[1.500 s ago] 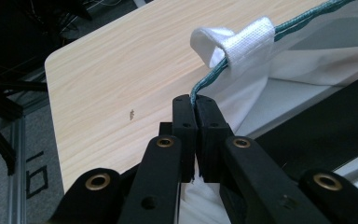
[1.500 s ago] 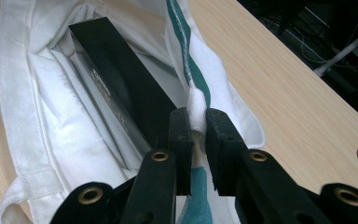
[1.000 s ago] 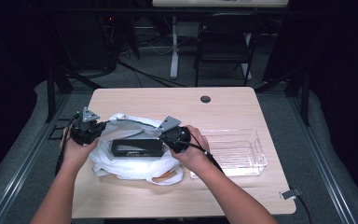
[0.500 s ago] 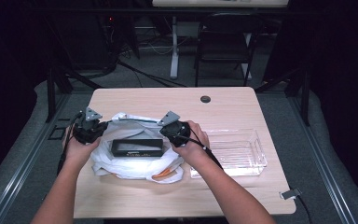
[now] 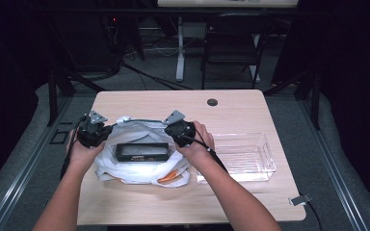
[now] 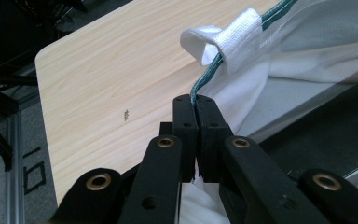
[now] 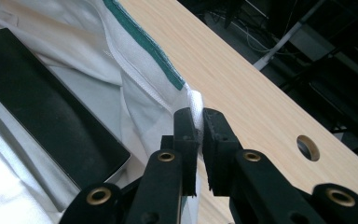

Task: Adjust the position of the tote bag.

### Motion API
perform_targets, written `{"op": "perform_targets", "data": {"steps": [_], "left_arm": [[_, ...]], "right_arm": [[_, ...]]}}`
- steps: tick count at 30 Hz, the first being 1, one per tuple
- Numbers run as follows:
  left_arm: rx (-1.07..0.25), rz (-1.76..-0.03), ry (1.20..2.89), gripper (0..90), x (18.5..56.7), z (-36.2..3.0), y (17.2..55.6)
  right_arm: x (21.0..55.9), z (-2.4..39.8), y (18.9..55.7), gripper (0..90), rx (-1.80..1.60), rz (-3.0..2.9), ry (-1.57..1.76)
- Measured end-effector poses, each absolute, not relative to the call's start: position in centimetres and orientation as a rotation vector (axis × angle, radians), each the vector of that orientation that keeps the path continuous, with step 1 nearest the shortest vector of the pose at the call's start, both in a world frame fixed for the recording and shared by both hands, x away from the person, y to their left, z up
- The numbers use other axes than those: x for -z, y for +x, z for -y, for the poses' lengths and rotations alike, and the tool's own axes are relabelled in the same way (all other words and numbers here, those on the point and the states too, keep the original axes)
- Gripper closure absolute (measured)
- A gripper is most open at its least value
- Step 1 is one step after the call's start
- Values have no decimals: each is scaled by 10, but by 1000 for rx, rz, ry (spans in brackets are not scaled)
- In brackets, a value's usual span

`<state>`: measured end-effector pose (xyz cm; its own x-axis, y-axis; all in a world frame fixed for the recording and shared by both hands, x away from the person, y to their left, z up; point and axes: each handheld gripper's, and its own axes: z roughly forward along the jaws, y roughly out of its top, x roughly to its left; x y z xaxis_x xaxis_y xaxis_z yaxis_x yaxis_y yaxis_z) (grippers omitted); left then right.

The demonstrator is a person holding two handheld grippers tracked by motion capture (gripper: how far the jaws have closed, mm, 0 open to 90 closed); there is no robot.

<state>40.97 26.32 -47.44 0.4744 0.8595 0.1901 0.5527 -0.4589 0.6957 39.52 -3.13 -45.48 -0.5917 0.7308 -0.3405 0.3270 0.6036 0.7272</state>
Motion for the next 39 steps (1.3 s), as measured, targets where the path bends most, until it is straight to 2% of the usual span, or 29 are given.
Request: {"op": "perform_targets", "data": {"steps": [15,28,33,39], "left_arm": [[-707,-1192,2165,886,476,-259,418],[-707,-1200,2160,886,475,-261,422],[-704,-1200,2162,886,475,-261,422],[-699,-1198,2160,886,476,-260,423]], "right_arm": [[458,35,402,825,-848,-2237,868],[467,28,408,678,-859,-2334,842],[470,24,411,700,-833,-2346,835],[473,20,416,789,-793,-2351,833]]}}
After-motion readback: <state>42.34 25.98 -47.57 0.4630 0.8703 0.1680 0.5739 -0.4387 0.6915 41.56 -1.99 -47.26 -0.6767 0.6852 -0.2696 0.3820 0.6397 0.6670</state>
